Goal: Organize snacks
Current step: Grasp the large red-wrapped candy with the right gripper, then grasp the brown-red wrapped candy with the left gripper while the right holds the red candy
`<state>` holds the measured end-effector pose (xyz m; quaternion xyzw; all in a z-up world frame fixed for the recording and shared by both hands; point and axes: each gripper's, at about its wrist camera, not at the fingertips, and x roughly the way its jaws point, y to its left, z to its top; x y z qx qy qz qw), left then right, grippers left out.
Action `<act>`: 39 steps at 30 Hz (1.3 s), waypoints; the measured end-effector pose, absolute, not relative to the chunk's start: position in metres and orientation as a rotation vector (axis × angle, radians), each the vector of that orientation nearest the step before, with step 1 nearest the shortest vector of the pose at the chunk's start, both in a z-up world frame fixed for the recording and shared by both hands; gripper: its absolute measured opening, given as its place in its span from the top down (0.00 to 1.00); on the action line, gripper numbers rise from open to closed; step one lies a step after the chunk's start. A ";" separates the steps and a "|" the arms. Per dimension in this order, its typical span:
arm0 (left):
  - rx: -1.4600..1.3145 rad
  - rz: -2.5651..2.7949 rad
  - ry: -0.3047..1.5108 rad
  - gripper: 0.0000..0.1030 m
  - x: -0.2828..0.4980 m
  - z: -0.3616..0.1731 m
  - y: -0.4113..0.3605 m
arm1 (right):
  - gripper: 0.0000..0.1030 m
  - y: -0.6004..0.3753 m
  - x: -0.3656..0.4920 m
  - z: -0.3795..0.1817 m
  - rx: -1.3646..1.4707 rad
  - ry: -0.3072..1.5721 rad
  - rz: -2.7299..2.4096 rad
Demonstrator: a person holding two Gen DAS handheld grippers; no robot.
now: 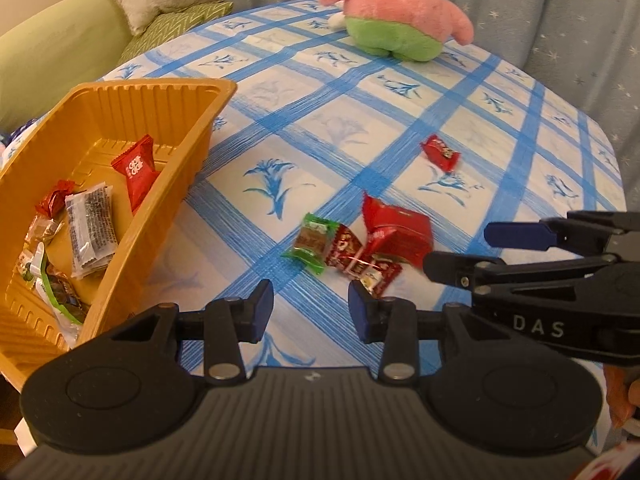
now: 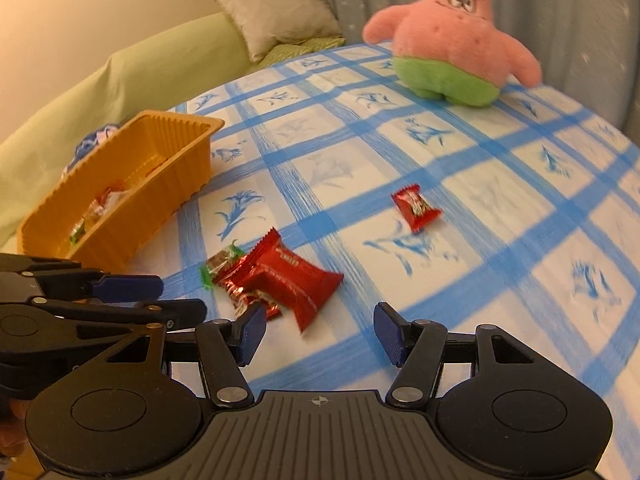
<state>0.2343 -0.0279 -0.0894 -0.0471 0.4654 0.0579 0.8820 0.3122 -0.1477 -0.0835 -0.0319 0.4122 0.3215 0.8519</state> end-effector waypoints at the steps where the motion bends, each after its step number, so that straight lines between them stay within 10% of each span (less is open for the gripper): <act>1: -0.105 0.127 0.972 0.64 0.235 -0.090 -0.027 | 0.41 -0.145 0.314 -0.085 -0.082 0.862 0.683; 17: -0.132 0.195 0.996 0.64 0.242 -0.097 -0.014 | 0.42 -0.118 0.340 -0.096 -0.252 0.771 0.904; 24: -0.134 0.182 0.984 0.64 0.242 -0.094 -0.016 | 0.74 -0.110 0.338 -0.103 -0.301 0.785 0.953; 39: -0.162 0.035 0.961 0.66 0.248 -0.092 -0.041 | 0.75 -0.169 0.337 -0.094 -0.075 0.850 0.691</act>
